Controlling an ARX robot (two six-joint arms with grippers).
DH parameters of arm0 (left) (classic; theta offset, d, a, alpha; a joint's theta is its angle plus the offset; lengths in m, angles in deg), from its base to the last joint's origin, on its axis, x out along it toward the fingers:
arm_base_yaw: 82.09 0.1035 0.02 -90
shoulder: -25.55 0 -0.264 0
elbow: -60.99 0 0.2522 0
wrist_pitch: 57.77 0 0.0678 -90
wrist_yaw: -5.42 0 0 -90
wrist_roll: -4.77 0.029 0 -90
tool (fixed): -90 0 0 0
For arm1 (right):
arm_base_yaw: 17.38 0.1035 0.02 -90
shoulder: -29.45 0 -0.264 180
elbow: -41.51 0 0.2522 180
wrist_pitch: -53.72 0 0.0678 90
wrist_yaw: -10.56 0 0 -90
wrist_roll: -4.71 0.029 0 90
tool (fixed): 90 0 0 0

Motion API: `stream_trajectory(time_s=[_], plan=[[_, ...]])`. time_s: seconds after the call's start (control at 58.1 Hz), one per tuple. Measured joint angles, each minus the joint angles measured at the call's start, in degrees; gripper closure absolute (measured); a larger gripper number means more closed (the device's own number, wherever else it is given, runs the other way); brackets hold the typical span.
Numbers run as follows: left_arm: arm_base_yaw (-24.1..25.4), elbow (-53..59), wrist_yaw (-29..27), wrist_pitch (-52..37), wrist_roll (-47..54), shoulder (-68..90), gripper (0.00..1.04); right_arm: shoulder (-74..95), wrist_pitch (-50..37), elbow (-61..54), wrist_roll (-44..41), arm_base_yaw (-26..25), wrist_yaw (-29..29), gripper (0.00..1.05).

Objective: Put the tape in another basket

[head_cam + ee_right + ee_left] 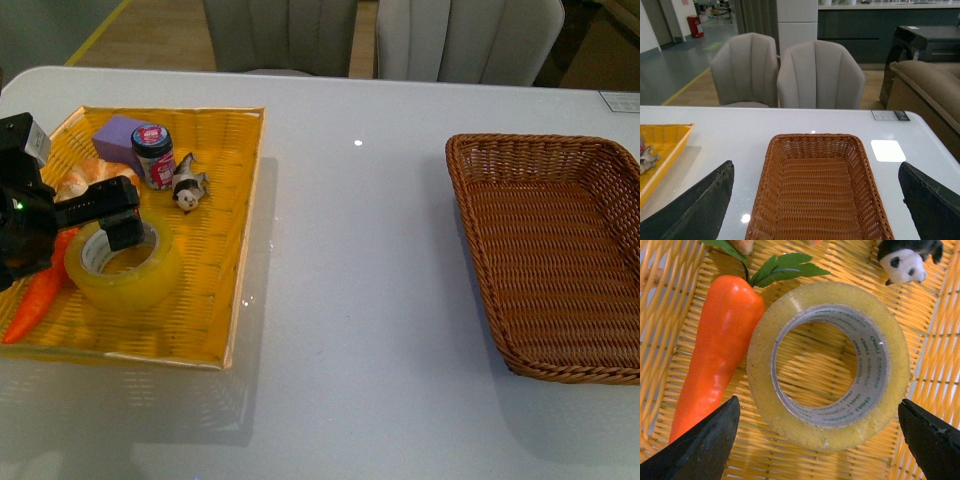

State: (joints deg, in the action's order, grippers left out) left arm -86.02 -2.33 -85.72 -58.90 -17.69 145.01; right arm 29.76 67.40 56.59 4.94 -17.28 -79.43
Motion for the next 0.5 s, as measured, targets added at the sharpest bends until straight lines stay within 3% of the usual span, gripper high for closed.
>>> stream_trajectory(time_s=[0.499], plan=[[2.86, -5.4, -0.39, 1.25, -7.32, 7.61, 0.09, 0.0, 0.0, 0.0, 0.0, 0.0, 0.0, 0.09]])
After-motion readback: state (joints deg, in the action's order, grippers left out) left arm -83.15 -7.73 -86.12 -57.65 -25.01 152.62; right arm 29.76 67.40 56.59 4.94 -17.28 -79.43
